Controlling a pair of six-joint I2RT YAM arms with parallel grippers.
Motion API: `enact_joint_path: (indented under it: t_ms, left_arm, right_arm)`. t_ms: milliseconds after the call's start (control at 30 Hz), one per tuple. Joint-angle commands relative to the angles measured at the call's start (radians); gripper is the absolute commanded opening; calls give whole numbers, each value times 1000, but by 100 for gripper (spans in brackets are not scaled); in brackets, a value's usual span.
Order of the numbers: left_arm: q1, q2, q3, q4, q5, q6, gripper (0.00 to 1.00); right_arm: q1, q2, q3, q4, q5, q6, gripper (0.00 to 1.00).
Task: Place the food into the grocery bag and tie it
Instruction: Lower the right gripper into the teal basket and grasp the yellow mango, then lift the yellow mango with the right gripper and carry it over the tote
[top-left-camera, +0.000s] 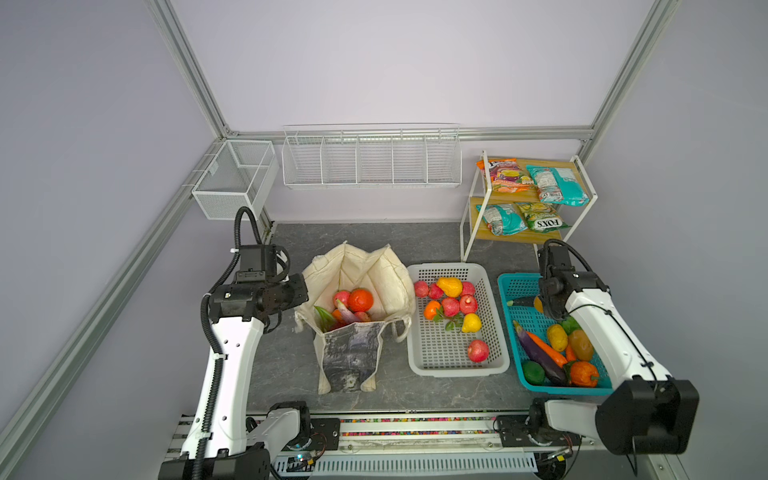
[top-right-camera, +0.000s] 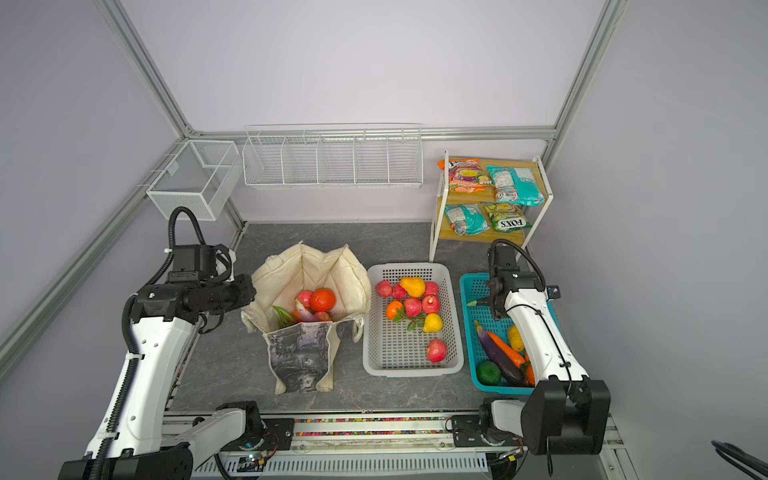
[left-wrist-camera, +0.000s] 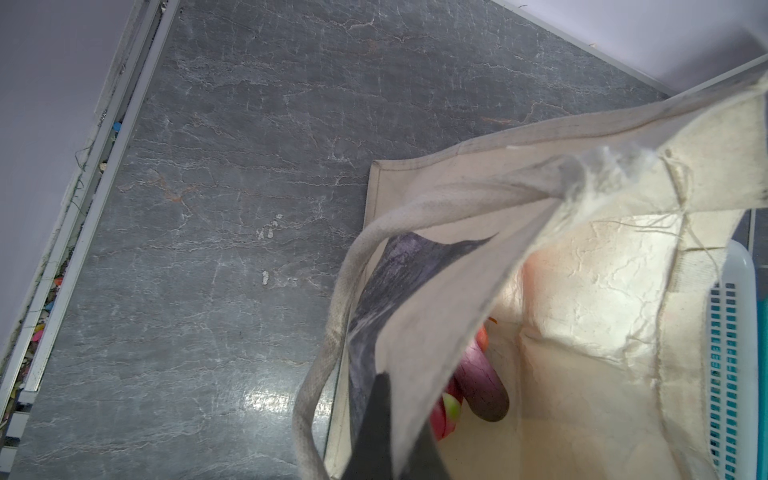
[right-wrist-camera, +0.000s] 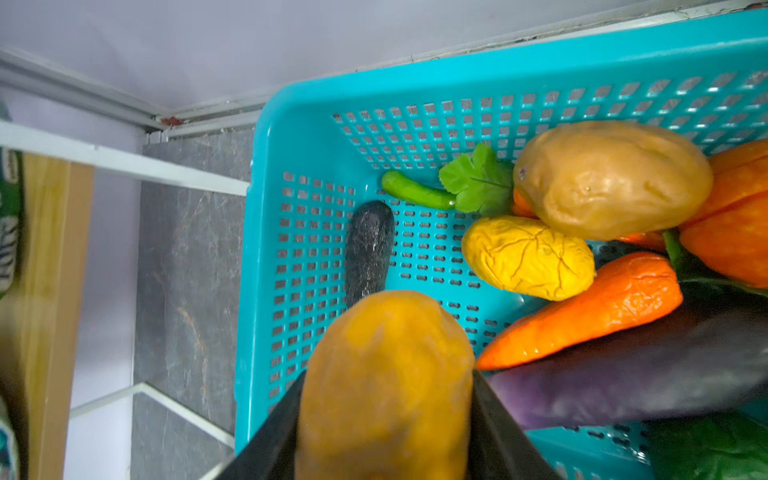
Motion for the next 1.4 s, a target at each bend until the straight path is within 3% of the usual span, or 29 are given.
enact_joint_path:
  t_ms: [0, 333, 567, 967, 1200, 1367]
  left_arm:
    - [4, -29, 17, 21, -9, 11, 0]
    - [5, -37, 2, 42, -12, 2, 0]
    - [4, -32, -10, 57, -13, 0, 0]
    - [4, -18, -19, 70, -4, 0, 0]
    - [4, -17, -22, 77, 5, -6, 0]
    - [4, -19, -31, 83, 11, -6, 0]
  right_arm:
    - [28, -72, -21, -53, 24, -7, 51]
    - [111, -275, 9, -122, -14, -156, 49]
    - [270, -330, 104, -118, -29, -182, 48]
    - [685, -132, 266, 7, 113, -170, 48]
    - [887, 60, 401, 150, 168, -286, 48]
    - [955, 199, 511, 227, 124, -377, 49]
